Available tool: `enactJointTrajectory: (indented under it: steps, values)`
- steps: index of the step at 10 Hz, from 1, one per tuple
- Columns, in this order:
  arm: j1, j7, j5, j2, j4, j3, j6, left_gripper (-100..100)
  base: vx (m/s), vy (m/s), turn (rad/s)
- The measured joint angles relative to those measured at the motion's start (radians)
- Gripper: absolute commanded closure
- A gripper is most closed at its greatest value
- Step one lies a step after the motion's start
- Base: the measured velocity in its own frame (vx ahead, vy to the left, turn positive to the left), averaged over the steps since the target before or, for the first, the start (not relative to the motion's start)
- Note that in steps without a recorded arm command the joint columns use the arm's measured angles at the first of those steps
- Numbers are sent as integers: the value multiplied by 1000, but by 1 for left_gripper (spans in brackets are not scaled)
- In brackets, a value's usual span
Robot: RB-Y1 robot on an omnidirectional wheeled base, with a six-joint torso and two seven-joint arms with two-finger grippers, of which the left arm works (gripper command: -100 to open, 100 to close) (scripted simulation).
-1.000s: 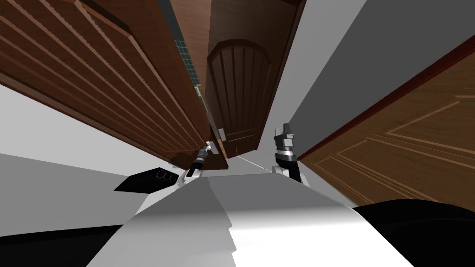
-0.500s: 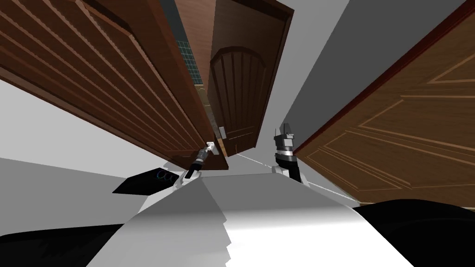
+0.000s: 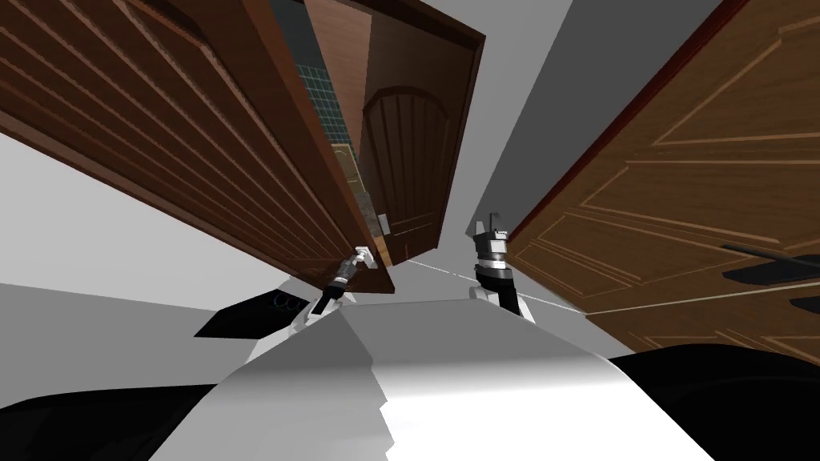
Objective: Pull the door open
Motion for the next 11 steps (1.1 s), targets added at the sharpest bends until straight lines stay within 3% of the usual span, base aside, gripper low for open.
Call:
enactJointTrajectory:
  steps: [2,3,6,11]
  values:
    - [25,20,1,26,-2,-18,-33,100,-163,74,-68]
    - [30,22,1,27,2,-20,-36,100,-163,91,-169]
    - [50,47,3,69,6,-31,-84,100,-210,103,-139]
    - [88,83,3,122,-3,-60,-145,100,-172,92,-111]
